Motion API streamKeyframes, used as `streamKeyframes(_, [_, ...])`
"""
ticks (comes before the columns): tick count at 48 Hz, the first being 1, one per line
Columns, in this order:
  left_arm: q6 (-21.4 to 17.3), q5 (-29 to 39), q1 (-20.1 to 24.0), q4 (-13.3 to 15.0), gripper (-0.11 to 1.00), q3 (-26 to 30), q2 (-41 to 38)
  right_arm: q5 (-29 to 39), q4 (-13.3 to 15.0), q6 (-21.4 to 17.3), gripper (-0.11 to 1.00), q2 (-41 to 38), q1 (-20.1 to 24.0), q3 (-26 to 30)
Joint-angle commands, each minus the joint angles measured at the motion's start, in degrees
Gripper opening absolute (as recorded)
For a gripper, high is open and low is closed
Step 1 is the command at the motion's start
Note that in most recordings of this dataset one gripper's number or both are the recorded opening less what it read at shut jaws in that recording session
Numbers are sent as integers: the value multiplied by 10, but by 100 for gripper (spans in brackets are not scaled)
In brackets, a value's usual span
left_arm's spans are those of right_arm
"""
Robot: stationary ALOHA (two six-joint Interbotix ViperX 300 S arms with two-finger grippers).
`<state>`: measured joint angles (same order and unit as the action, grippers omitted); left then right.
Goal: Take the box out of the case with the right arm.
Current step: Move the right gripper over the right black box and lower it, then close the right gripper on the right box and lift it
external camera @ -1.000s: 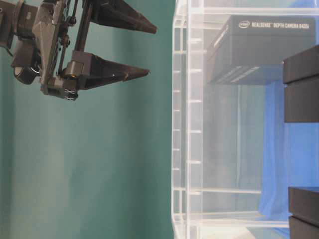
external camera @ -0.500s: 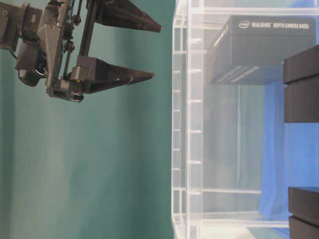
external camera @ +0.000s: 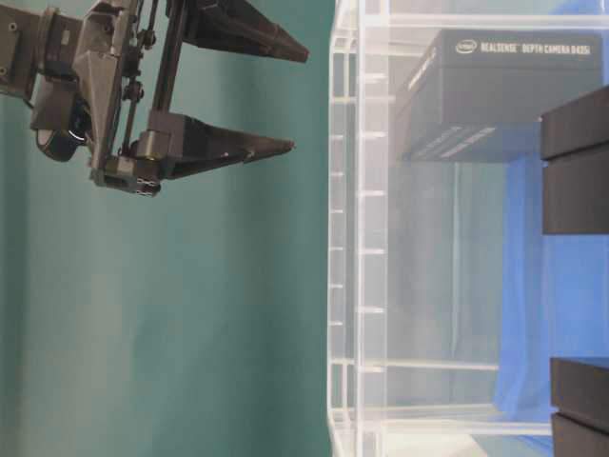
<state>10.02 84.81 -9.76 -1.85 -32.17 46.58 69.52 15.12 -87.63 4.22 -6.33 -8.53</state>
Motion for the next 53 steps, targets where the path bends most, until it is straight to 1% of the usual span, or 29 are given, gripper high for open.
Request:
streamKeyframes(1, [-1,-3,1,1,0,5,-2,-2,3,-1,93,8,-1,15])
streamKeyframes(39, [-1,-3,1,0,0,4,-3,-1,1,-2,92,6,-1,15])
streamKeyframes(53, [-1,-3,1,0,0,-1,-2,-2,1,-11,92,-3,-1,15])
